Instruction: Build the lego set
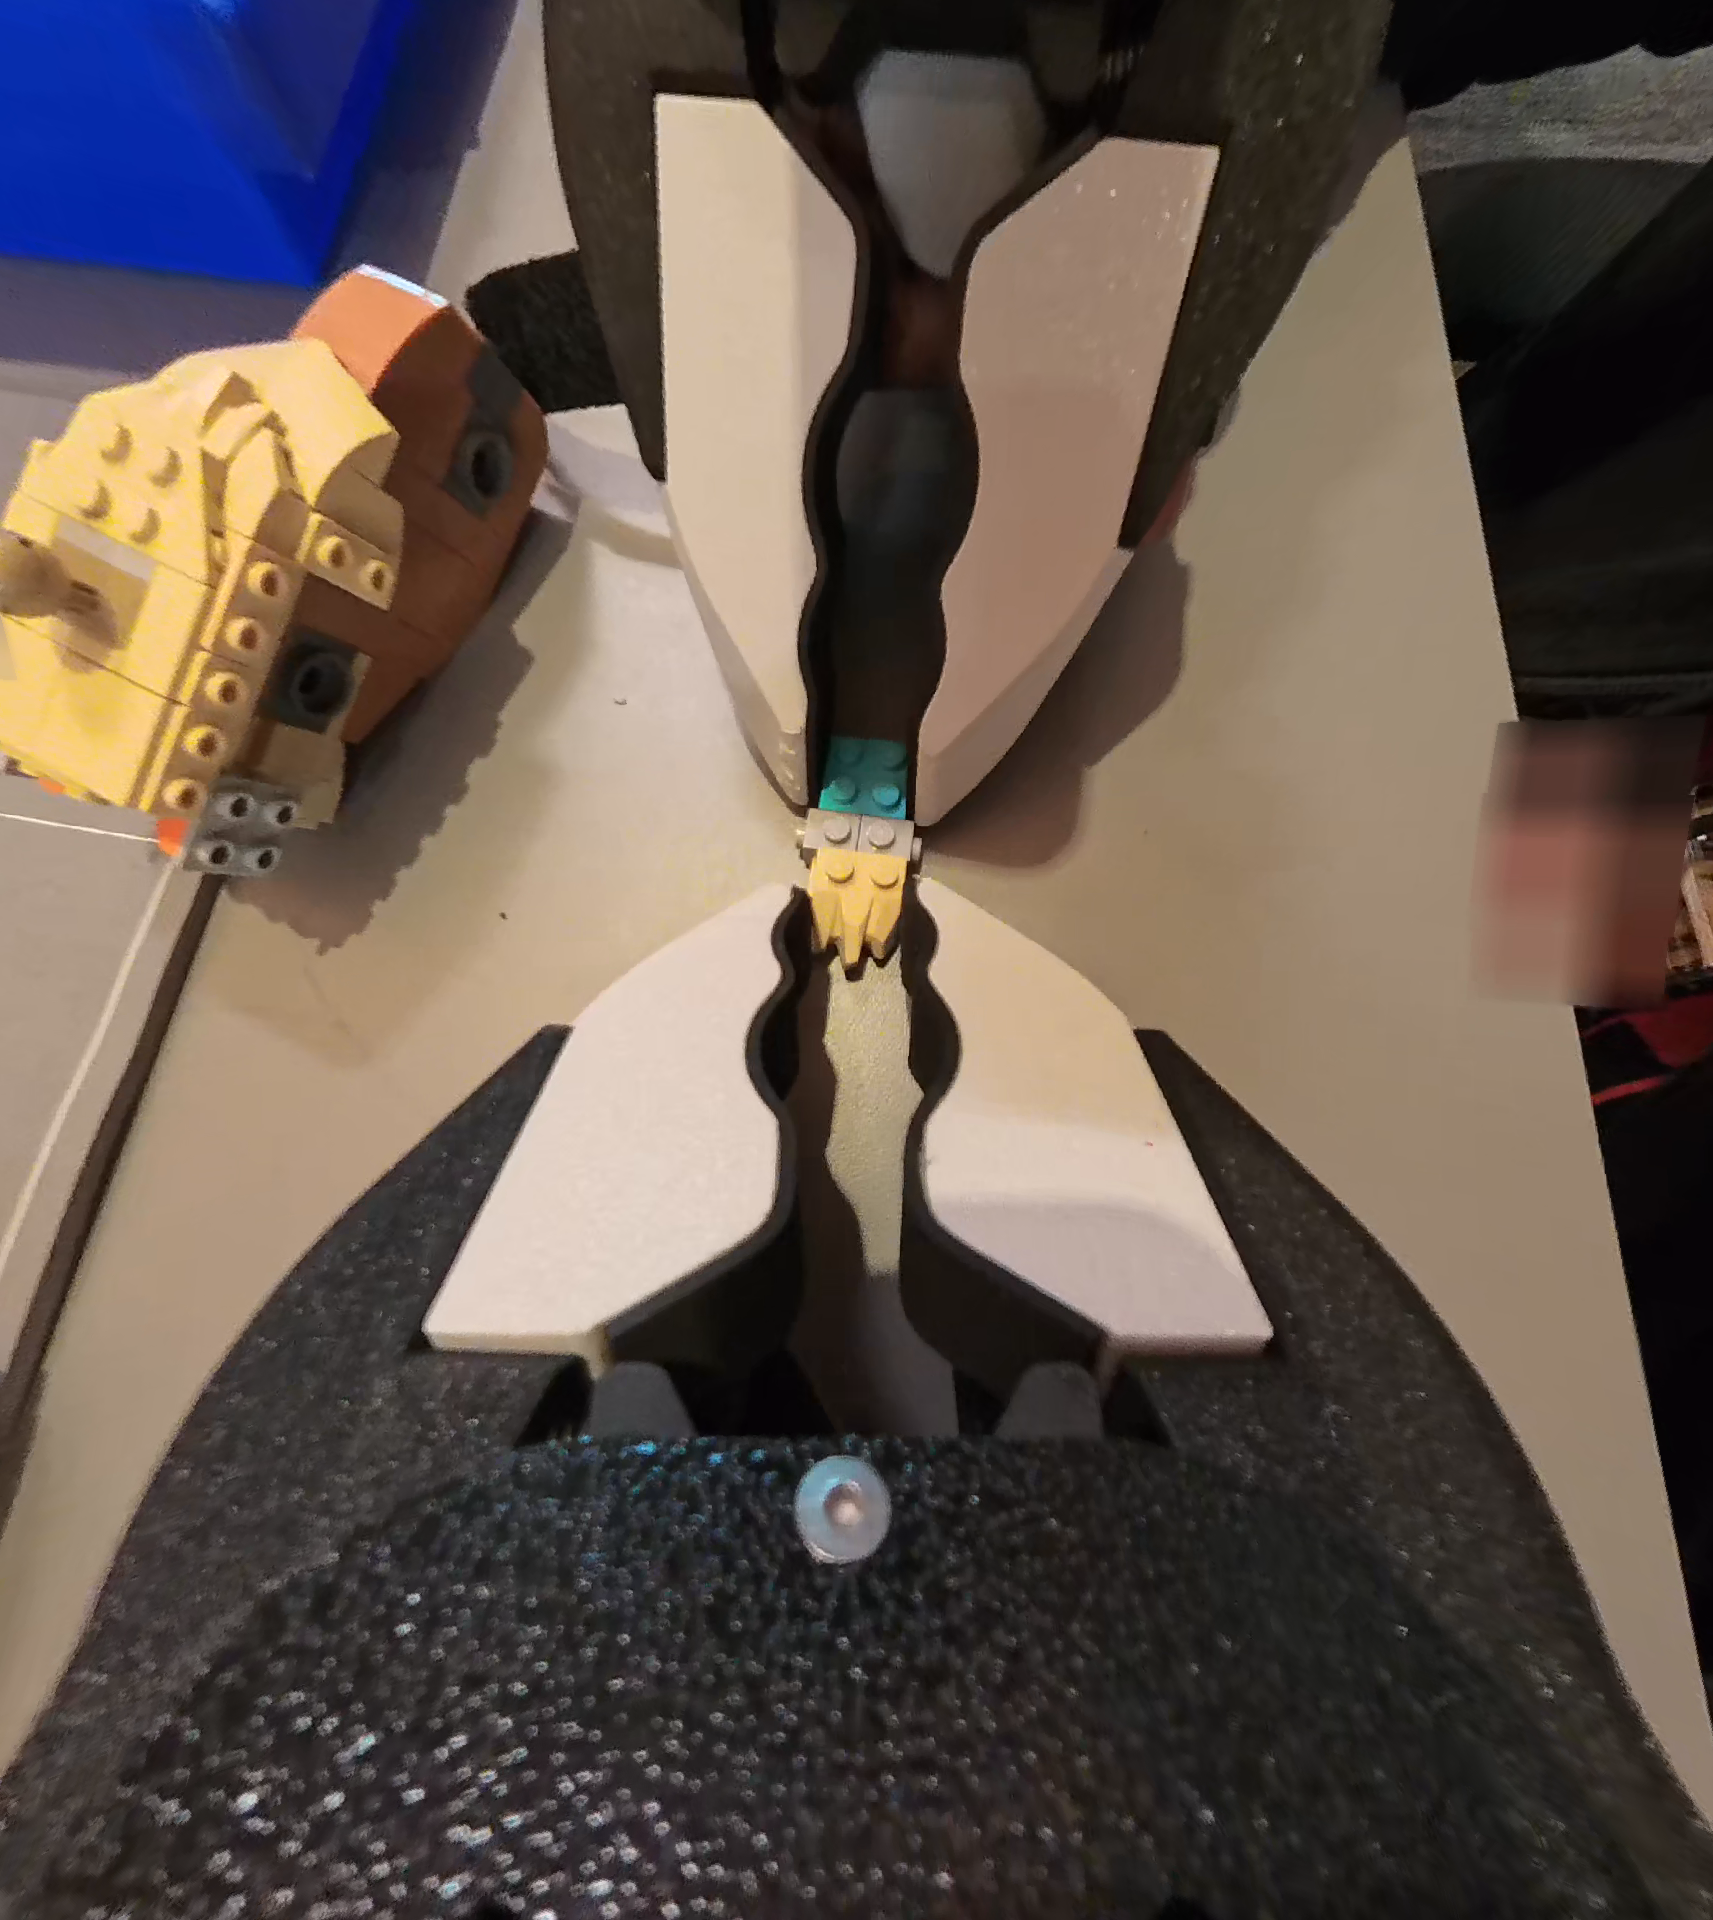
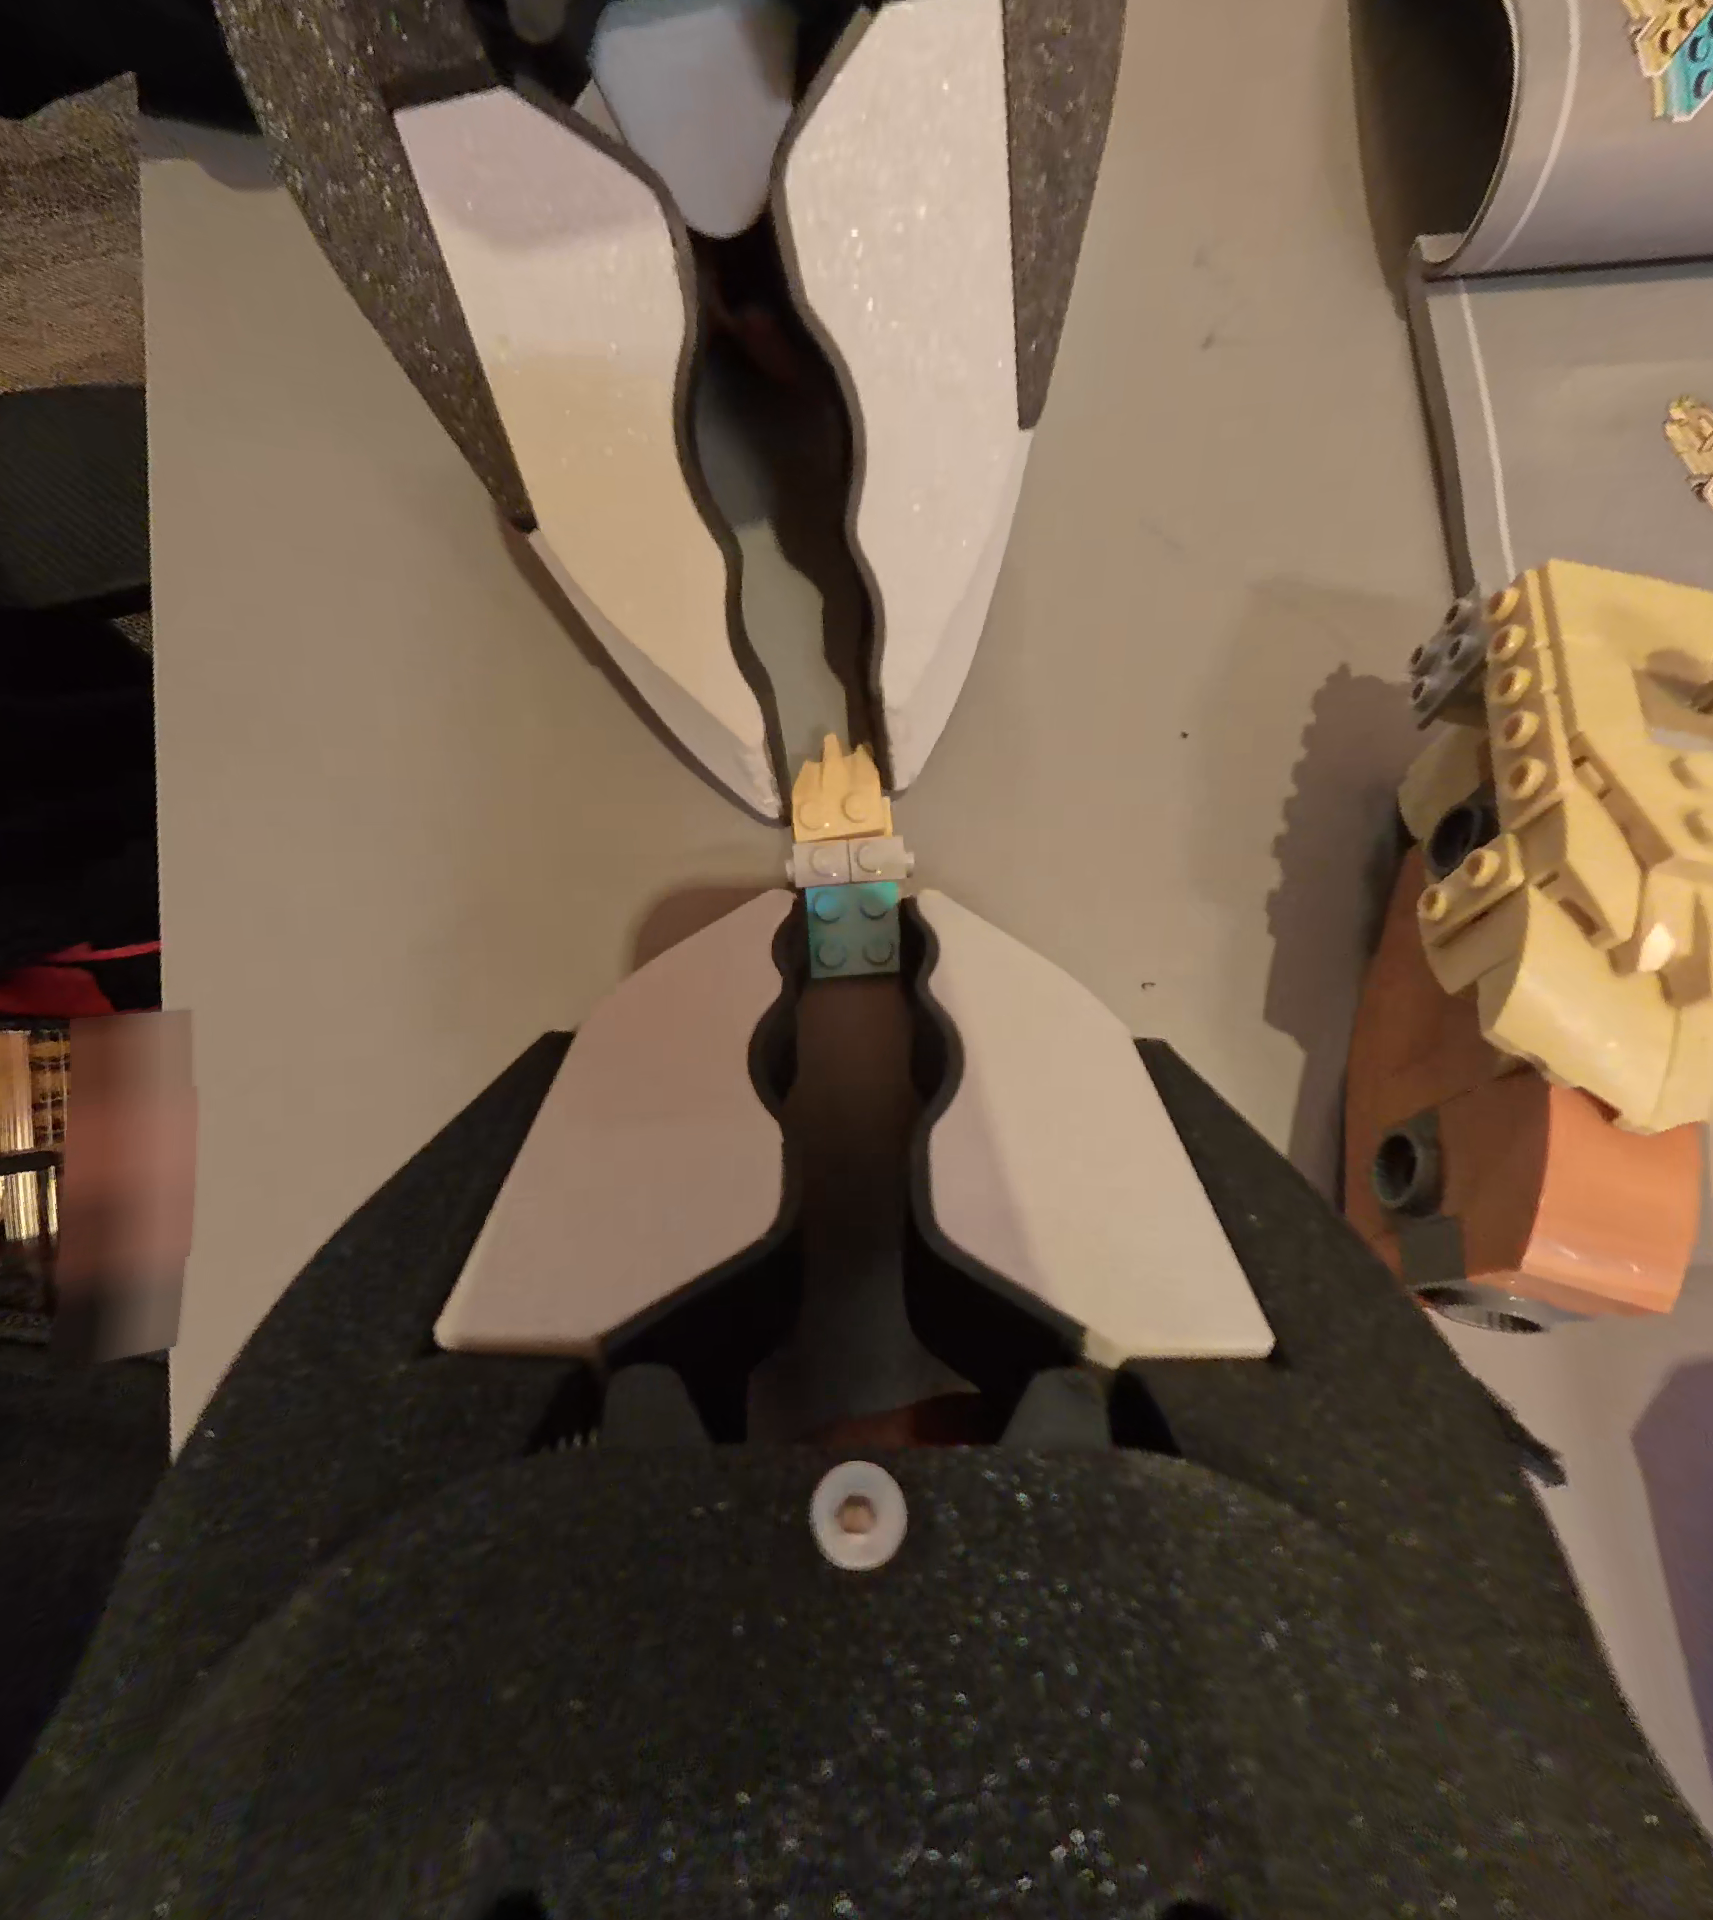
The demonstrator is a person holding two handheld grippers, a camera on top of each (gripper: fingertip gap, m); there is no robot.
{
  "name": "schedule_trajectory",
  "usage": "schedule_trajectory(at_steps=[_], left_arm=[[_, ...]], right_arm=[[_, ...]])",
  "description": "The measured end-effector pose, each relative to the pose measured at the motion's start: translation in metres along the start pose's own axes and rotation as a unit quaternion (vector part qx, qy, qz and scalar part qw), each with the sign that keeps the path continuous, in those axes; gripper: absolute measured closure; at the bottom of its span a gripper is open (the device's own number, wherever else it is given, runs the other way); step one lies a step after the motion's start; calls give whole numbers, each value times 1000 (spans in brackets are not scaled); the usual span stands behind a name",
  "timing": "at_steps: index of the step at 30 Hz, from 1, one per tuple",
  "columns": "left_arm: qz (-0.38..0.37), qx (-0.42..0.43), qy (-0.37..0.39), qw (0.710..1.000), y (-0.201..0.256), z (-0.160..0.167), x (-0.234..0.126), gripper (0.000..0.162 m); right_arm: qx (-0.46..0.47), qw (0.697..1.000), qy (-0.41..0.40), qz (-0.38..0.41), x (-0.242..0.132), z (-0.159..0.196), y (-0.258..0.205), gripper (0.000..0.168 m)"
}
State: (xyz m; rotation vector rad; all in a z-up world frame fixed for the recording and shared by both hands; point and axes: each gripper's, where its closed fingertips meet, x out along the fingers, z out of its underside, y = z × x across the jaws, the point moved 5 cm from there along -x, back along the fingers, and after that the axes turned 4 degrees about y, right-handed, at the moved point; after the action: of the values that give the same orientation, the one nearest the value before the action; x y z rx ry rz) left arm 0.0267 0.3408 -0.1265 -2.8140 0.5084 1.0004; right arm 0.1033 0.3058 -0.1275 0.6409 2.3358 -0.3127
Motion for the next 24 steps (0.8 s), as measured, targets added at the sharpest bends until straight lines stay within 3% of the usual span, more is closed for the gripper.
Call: schedule_trajectory(at_steps=[12,24], left_arm=[[45,-58,-49,996,-5,-2,2,146],[65,-51,-86,993,-5,-5,3,146]], right_arm=[[-19,1000,1,-1,0,-1,0,152],[-56,998,-1,-4,1,-1,0,152]])
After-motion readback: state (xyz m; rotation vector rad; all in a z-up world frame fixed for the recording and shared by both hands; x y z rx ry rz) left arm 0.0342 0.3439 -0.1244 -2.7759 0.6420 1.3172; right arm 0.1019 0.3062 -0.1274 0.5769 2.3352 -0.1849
